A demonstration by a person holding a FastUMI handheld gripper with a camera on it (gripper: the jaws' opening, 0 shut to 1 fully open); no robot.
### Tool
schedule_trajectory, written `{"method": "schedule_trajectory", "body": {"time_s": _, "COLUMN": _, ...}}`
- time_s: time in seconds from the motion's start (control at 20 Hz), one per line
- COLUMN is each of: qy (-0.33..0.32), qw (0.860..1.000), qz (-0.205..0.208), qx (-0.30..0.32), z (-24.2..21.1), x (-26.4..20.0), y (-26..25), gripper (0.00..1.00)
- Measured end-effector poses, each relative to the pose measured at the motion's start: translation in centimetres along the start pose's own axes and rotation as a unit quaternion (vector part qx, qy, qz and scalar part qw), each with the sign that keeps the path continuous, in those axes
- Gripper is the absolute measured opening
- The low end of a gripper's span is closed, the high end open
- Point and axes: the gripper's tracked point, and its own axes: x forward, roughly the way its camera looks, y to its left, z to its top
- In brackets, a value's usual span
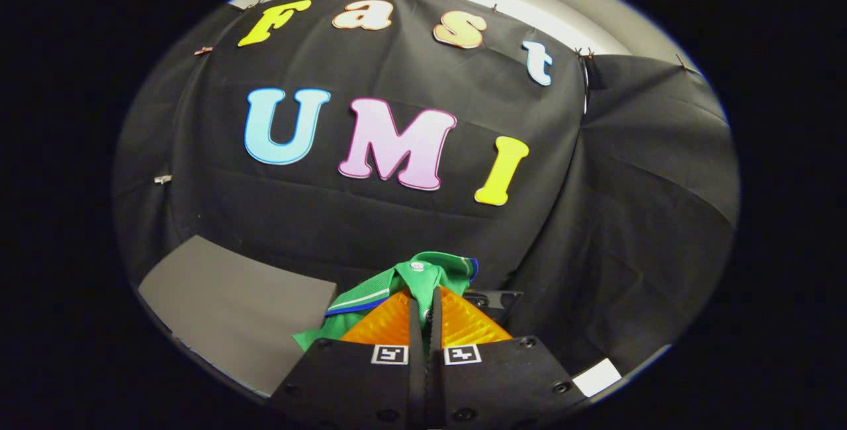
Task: Put the clothes into the washing machine and then close the washing machine lid.
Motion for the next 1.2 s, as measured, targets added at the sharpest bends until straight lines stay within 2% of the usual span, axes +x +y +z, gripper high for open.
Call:
{"method": "schedule_trajectory", "body": {"time_s": 0.35, "qy": 0.058, "qw": 0.998, "qz": -0.007, "qx": -0.007, "z": -7.1, "x": 4.9, "y": -3.5, "gripper": 0.05}}
{"method": "schedule_trajectory", "body": {"time_s": 0.6, "qy": 0.110, "qw": 0.994, "qz": -0.012, "qx": 0.014, "z": -13.3, "x": 8.0, "y": -4.2, "gripper": 0.05}}
{"method": "schedule_trajectory", "body": {"time_s": 0.8, "qy": 0.148, "qw": 0.989, "qz": -0.012, "qx": 0.009, "z": -18.6, "x": 10.5, "y": -4.5, "gripper": 0.05}}
{"method": "schedule_trajectory", "body": {"time_s": 1.2, "qy": 0.253, "qw": 0.967, "qz": 0.010, "qx": 0.011, "z": -30.9, "x": 13.7, "y": -2.3, "gripper": 0.05}}
